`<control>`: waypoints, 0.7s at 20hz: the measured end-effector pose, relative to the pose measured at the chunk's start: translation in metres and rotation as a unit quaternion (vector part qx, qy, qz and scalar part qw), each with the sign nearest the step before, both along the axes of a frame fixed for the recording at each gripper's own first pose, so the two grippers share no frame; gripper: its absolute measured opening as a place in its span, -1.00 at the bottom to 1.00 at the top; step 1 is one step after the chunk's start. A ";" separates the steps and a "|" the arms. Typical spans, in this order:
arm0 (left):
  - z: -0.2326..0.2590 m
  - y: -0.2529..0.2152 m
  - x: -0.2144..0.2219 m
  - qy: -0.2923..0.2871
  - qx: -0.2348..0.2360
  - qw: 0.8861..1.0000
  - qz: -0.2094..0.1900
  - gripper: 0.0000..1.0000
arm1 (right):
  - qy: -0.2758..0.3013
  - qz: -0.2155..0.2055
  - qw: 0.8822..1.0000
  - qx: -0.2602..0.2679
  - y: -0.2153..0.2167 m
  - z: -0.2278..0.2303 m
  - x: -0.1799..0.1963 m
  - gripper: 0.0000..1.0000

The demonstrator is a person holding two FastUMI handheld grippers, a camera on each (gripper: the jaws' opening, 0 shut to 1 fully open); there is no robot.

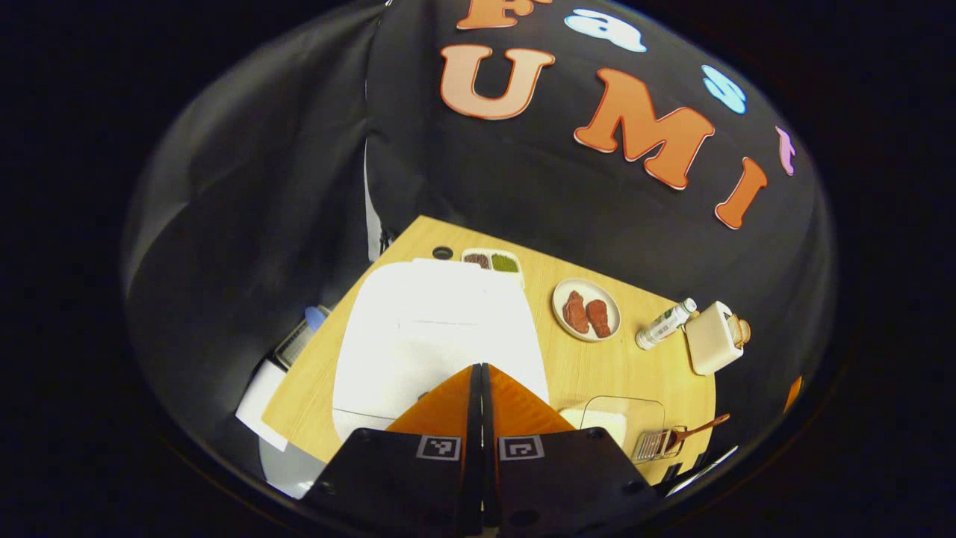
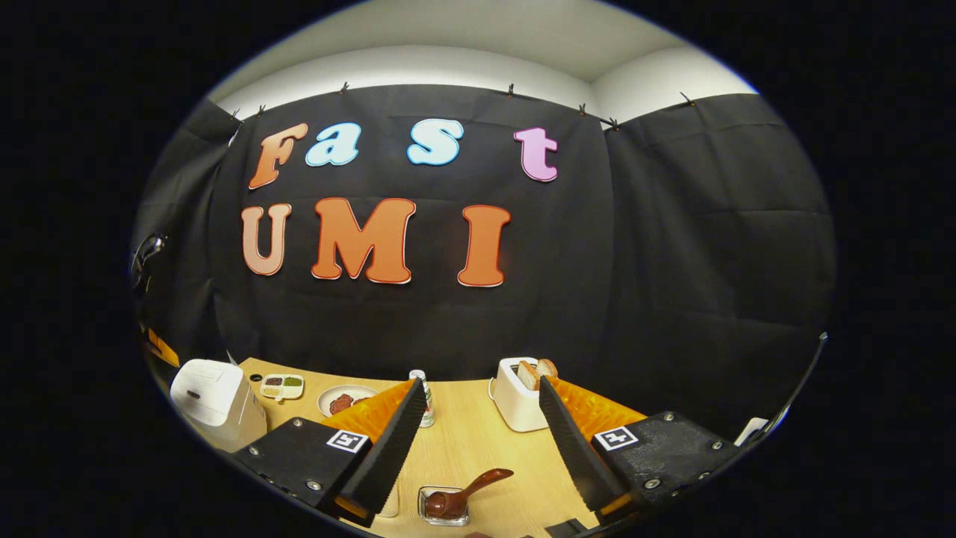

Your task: Close the left gripper, press the button to open the rice cooker; take a wooden spoon from the chopstick holder with the right hand, scoop a spoonful of rice and pour it into the rice cooker, then put the wooden spoon back into the chopstick holder.

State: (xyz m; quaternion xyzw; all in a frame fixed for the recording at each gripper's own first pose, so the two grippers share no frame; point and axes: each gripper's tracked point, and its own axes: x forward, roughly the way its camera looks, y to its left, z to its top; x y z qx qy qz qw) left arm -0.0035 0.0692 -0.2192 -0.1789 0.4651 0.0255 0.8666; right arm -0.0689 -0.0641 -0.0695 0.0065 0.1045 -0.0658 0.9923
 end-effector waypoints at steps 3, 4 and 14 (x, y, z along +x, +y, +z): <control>-0.035 0.003 -0.007 0.042 -0.026 0.999 0.008 -0.89 | 0.014 -0.008 1.000 -0.003 -0.003 -0.010 0.000 0.89; -0.043 0.004 -0.010 0.047 -0.035 0.998 0.013 -0.89 | 0.015 -0.009 1.000 -0.003 -0.003 -0.012 0.000 0.89; -0.079 0.002 -0.008 0.090 -0.084 0.992 0.033 -0.90 | 0.047 -0.016 0.999 -0.014 -0.003 -0.035 -0.004 0.89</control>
